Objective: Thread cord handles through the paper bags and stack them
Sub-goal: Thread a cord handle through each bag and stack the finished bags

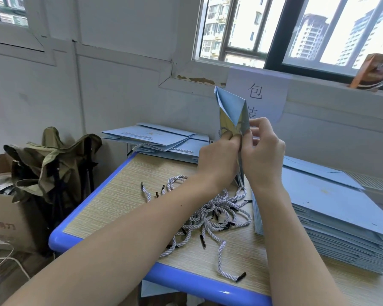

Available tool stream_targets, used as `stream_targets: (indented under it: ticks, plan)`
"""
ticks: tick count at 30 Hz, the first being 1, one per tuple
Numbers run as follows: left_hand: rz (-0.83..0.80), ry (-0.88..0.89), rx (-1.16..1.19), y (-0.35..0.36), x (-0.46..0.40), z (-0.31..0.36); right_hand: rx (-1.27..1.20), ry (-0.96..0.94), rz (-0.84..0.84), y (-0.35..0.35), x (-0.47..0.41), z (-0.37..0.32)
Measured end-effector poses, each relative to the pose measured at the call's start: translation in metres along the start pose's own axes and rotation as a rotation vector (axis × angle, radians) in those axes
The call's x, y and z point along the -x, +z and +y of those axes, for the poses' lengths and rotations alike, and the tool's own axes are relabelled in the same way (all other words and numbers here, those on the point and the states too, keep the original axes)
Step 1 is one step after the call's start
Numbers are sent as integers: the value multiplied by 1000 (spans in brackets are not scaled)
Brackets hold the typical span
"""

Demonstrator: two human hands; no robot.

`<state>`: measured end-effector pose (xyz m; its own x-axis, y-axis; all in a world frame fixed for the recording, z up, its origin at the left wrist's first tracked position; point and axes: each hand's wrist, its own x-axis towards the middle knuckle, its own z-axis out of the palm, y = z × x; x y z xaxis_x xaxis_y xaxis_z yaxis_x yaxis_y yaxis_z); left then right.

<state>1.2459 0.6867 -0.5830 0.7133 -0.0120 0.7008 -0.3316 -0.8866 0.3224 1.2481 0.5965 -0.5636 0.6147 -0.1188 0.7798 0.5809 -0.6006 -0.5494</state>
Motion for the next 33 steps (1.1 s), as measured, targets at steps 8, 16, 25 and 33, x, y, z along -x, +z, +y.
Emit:
stream_targets:
  ticks: [8, 16, 25, 33]
  plan:
    - [99, -14, -23, 0, 2, -2, -8, 15, 22, -1, -1, 1]
    - [168, 74, -1, 0, -2, -7, 3, 20, 8, -3, -2, 1]
    - [223, 205, 233, -3, -1, -14, -15, 58, -2, -5, -1, 1]
    - [170, 145, 333, 5, -10, -23, -98, 141, -2, -10, -2, -3]
